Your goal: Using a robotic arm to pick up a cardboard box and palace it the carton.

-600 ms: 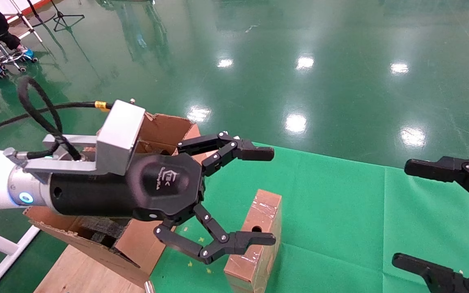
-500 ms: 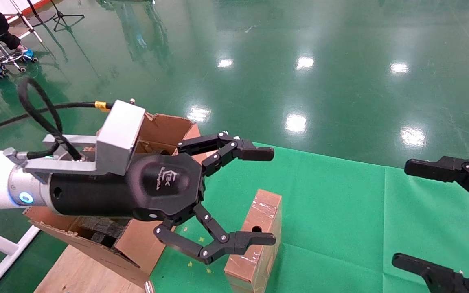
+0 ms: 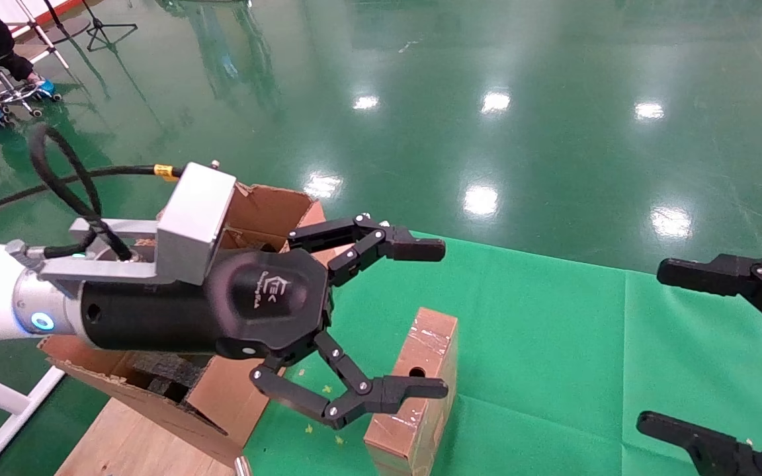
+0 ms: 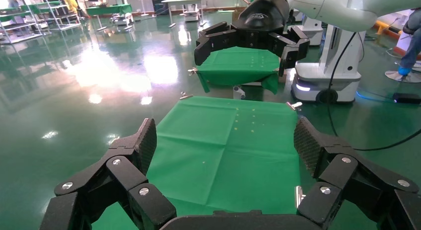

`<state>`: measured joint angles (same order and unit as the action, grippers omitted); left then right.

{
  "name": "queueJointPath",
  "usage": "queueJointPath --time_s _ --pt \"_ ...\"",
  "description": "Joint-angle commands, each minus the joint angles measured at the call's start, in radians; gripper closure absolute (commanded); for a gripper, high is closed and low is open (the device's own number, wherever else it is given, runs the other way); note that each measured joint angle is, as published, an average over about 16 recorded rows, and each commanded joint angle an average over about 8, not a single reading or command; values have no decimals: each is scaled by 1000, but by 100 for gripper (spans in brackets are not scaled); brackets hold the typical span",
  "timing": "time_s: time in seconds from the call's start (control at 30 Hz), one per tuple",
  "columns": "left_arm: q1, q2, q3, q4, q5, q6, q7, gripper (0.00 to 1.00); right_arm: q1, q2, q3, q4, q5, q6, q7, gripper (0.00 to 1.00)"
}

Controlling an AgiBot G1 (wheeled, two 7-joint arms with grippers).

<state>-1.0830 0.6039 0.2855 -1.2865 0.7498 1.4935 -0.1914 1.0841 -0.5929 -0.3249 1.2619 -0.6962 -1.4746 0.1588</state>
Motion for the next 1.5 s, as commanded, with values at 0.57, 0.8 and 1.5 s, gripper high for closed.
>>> queueJointPath --time_s 0.57,0.8,1.5 --pt "-156 -29 71 -52 213 -10 -78 0 0 0 0 0 0 0 0 100" --pt "-212 -23 118 -54 326 -7 -141 0 0 0 0 -1 0 0 0 100" --pt "-761 304 539 134 825 103 -924 0 0 0 0 -1 0 0 0 100"
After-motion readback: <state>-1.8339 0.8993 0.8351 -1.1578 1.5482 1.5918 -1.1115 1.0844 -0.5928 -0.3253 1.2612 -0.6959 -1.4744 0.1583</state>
